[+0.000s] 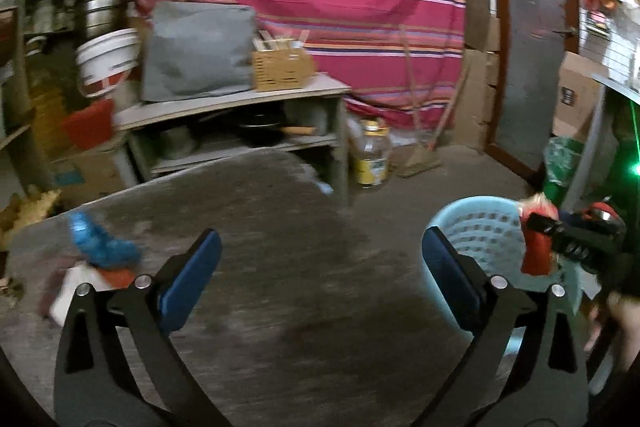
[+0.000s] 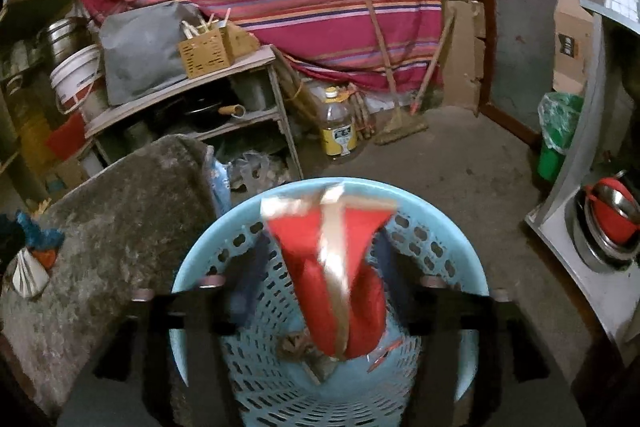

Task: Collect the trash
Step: 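Carry both items over the blue basket and open both grippers to drop them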

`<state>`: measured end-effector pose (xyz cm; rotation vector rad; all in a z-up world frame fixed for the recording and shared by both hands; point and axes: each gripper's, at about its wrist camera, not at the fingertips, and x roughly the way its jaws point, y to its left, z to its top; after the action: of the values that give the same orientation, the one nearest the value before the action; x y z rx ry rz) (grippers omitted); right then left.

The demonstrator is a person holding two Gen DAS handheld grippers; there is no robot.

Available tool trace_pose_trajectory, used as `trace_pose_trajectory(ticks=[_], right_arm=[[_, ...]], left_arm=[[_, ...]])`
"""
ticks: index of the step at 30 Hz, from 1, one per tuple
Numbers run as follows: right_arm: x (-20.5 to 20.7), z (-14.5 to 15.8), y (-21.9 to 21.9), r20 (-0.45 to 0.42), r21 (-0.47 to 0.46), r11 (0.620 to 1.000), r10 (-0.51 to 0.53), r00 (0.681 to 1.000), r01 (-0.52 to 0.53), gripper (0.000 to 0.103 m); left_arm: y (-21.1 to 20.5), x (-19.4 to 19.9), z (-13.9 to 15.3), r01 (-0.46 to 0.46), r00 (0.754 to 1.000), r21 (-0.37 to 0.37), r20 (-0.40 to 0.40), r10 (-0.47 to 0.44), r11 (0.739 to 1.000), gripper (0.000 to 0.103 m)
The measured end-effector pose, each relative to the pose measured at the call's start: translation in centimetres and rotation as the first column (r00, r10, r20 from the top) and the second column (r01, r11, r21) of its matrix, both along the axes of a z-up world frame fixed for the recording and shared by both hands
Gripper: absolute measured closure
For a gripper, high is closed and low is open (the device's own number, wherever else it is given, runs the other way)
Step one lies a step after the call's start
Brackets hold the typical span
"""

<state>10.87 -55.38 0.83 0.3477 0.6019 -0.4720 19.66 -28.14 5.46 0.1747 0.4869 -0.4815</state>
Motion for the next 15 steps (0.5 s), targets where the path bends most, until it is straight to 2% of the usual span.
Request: trace_pose_trajectory(ticks=[4, 6, 9, 11, 15], right_arm=[[0.5, -0.2, 0.4, -0.017, 0.013, 1.000, -0.019, 1.000, 0.019, 0.033], [0.8, 0.0, 1.1, -0.013, 0.011, 1.000, -0.019, 1.000, 0.019, 0.025], [1.6, 0.8, 3.7, -0.014, -0.056, 0.998, -0.001, 1.000, 0.000, 0.024], [2.3, 1.3, 6.1, -0.010, -0.094, 0.995, 0.031, 0.999, -0.032, 0.015], [3.9, 2.3, 11.3, -0.003, -0.161, 0.981, 0.109, 0.994, -0.108, 0.014]], left_arm=[[5.3, 0.9, 0.3, -0.074, 0.997, 0.026, 0.025, 0.073, 0.997, 0.005], [8.4, 1.6, 0.3, -0.125, 0.992, 0.031, 0.032, 0.124, 0.992, 0.005], [13.0, 2.8, 0.2, -0.203, 0.979, 0.016, 0.023, 0.203, 0.979, 0.005], [15.6, 3.5, 0.0, -0.246, 0.969, 0.011, 0.013, 0.246, 0.969, 0.005], [20.3, 4.4, -0.3, -0.320, 0.947, 0.013, 0.008, 0.320, 0.947, 0.005]])
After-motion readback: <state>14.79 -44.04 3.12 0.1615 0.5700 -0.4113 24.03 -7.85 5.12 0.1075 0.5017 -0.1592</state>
